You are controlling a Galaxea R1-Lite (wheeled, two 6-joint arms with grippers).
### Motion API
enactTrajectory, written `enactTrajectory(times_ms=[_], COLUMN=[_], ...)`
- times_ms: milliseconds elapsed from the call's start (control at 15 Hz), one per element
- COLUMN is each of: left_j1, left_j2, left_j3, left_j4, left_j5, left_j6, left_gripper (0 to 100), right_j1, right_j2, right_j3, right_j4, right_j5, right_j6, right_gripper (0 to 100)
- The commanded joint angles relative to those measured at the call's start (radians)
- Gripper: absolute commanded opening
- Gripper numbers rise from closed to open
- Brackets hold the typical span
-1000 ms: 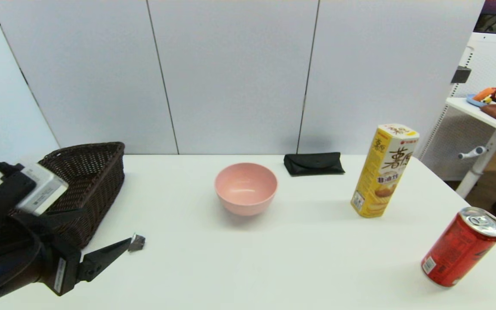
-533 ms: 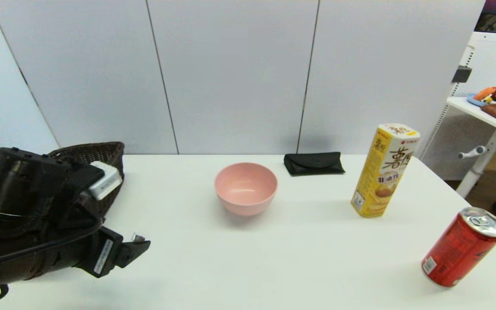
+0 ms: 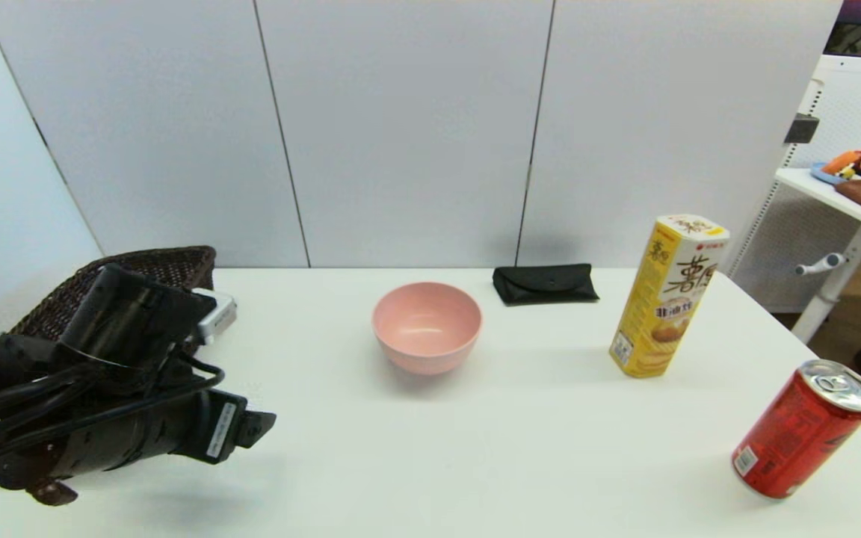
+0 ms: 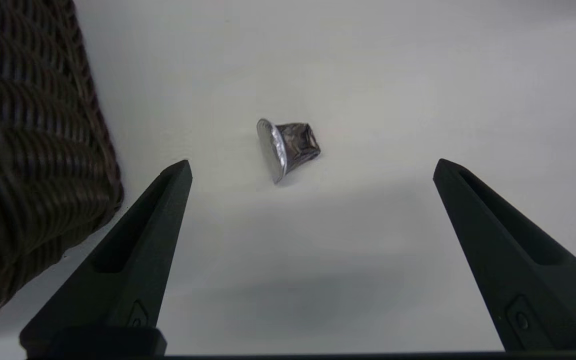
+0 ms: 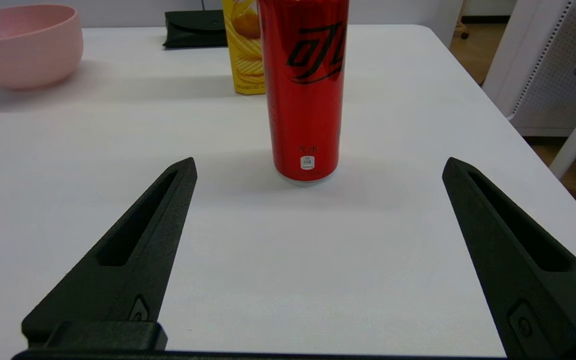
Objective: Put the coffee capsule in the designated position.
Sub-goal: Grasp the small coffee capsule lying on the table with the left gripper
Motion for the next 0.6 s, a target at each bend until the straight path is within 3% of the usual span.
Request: enactTrajectory(times_ms=[67,600], left_j1=[0.001,0.041], left_j2=[0.103,0.166], left_j3=[-0.071,-0.149], left_j4=[0.028,0.137], left_j5=[0.001,0.002], left_j6=[-0.059,-0.142], left_gripper=[100,100], right_j1=[0.0,0.0], right_j2=[0.001,0.001], right_j3=[0.0,0.0], right_j4=[0.0,0.0], right_j5=[0.0,0.0], right_j6=[0.0,0.0], right_gripper=[100,100])
